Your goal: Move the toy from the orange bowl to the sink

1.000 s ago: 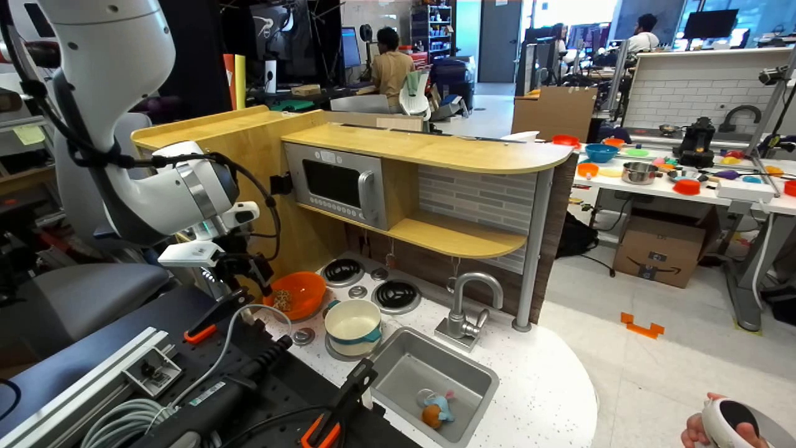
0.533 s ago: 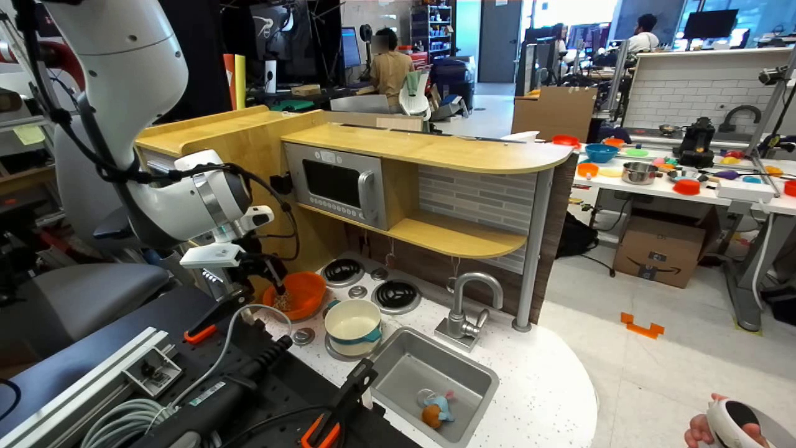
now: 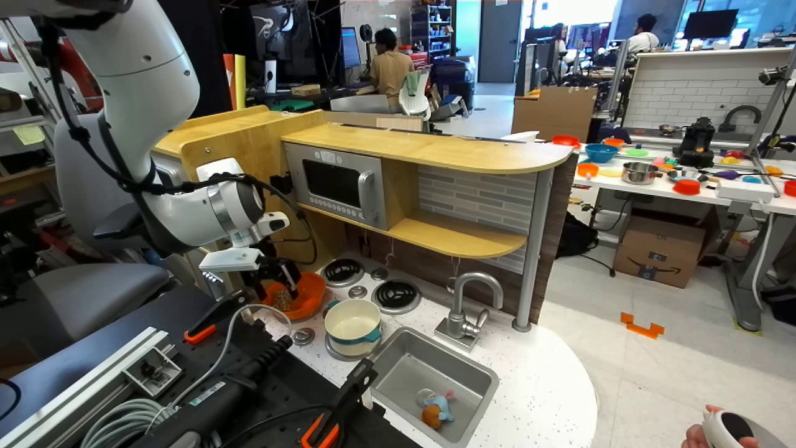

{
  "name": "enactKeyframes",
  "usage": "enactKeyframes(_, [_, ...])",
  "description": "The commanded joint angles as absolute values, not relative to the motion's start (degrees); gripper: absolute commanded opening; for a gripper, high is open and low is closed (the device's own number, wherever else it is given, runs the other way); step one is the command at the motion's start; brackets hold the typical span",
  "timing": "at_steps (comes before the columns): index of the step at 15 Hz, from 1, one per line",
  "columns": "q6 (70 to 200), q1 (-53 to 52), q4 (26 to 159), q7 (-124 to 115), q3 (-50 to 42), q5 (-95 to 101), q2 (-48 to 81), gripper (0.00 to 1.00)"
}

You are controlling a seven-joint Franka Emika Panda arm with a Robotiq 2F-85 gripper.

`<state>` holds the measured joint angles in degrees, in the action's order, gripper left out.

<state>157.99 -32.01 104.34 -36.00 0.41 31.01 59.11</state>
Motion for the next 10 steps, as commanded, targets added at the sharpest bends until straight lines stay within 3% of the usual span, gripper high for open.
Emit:
enactKeyframes(1, [157.8,-35.3,101.2,-31.4,-2.6,26.0,61.8,1.0])
enactKeyframes(10, [159.6,-38.8,97.9,-25.4,-5.6,21.0,65.3,1.0])
